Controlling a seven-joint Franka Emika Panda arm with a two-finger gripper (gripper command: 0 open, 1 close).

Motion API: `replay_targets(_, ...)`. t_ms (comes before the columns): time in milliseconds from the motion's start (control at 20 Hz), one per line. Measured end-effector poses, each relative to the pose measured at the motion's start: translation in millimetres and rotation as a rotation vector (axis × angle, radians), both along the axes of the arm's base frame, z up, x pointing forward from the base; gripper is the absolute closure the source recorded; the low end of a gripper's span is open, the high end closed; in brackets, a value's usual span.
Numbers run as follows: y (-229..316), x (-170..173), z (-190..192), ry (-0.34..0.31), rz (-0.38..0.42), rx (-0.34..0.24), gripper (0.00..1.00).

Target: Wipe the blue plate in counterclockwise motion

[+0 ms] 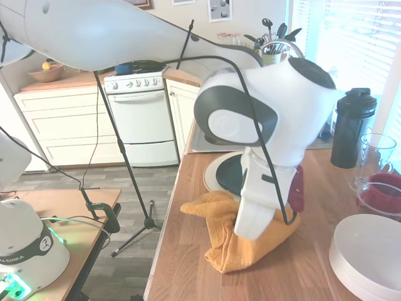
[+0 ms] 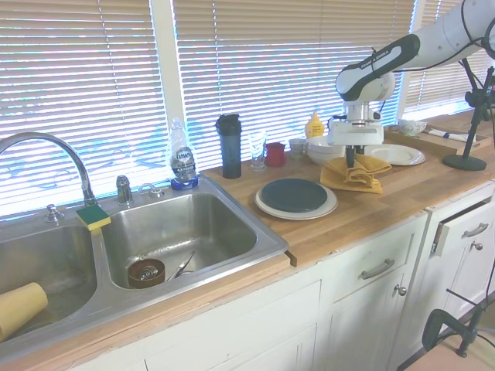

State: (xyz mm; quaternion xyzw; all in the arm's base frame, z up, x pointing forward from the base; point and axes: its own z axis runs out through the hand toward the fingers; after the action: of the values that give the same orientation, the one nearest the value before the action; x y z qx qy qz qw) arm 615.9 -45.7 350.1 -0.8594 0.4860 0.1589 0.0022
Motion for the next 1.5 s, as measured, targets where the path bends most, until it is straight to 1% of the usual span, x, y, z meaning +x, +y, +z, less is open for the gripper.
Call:
replay_targets(100,5,5,-7,0.005,0.013,0.001,1.0)
replay_targets(300,40,10,-20,0.023,0.056,-0.004,1.0)
replay_targets(400,52,14,-30,0.036,0.065,-0.009,1.0)
replay_targets(550,54,19,-35,0.049,0.068,-0.01,1.0)
replay_targets(750,53,20,-34,0.048,0.066,-0.01,1.0)
replay_targets(800,53,20,-34,0.048,0.066,-0.01,0.0)
replay_targets(1300,53,21,-34,0.045,0.066,-0.011,0.0)
replay_targets(1500,52,23,-33,0.026,0.068,-0.02,0.0)
